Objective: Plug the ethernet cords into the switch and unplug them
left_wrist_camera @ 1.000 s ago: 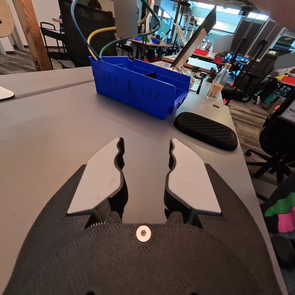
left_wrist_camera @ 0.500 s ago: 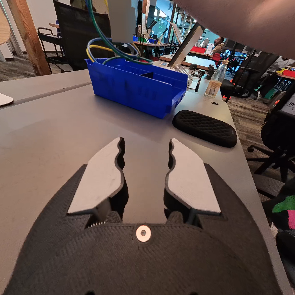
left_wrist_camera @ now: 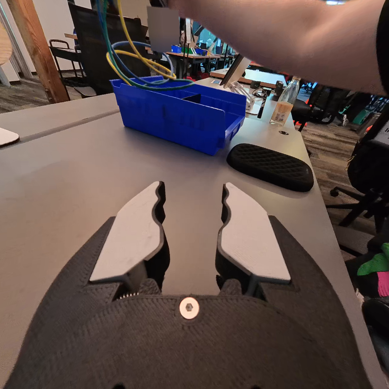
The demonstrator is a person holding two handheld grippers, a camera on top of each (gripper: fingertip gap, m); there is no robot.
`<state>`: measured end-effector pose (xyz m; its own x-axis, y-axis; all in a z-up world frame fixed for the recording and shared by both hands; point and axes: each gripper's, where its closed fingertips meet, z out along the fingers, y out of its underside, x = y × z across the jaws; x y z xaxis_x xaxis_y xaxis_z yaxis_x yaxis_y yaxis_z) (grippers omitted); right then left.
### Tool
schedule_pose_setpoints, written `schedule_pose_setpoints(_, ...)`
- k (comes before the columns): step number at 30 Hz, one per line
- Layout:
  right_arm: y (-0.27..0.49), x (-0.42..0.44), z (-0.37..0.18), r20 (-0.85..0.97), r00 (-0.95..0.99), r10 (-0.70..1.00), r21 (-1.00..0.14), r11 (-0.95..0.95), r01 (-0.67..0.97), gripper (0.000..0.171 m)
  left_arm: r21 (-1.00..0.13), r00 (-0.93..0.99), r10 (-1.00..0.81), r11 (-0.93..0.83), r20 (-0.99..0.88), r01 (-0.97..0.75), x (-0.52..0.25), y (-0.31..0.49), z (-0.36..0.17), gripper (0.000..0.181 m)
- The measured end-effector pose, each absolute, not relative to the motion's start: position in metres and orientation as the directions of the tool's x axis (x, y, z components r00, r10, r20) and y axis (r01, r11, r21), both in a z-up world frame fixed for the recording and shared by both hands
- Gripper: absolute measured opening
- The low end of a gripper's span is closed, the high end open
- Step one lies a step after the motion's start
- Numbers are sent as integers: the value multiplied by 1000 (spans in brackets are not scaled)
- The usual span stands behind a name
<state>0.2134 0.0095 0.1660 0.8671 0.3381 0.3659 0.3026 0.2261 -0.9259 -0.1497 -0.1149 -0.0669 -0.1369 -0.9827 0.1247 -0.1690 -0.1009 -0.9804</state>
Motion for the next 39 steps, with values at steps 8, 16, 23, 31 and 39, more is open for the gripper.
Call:
schedule_pose_setpoints(8,-30,195,131,333,871,362,-937,230,262,31,-984,-175,-978,-90,117,-157,-148,-125,-62,50)
schedule_pose_setpoints(16,-32,224,37,147,910,387,-947,-211,243,31,-981,-170,-976,-111,138,-158,-148,-124,-64,50)
schedule_pose_setpoints(23,-54,256,4,-164,960,225,-867,-497,-32,32,-983,-181,-973,-115,141,-144,-149,-126,-59,50)
schedule_pose_setpoints(31,-63,265,28,-104,972,213,-953,-300,-36,41,-985,-207,-969,-105,132,-135,-151,-134,-55,50)
schedule_pose_setpoints(39,-76,301,23,-223,974,44,-903,-385,-189,31,-986,-214,-969,-99,126,-132,-153,-137,-53,50)
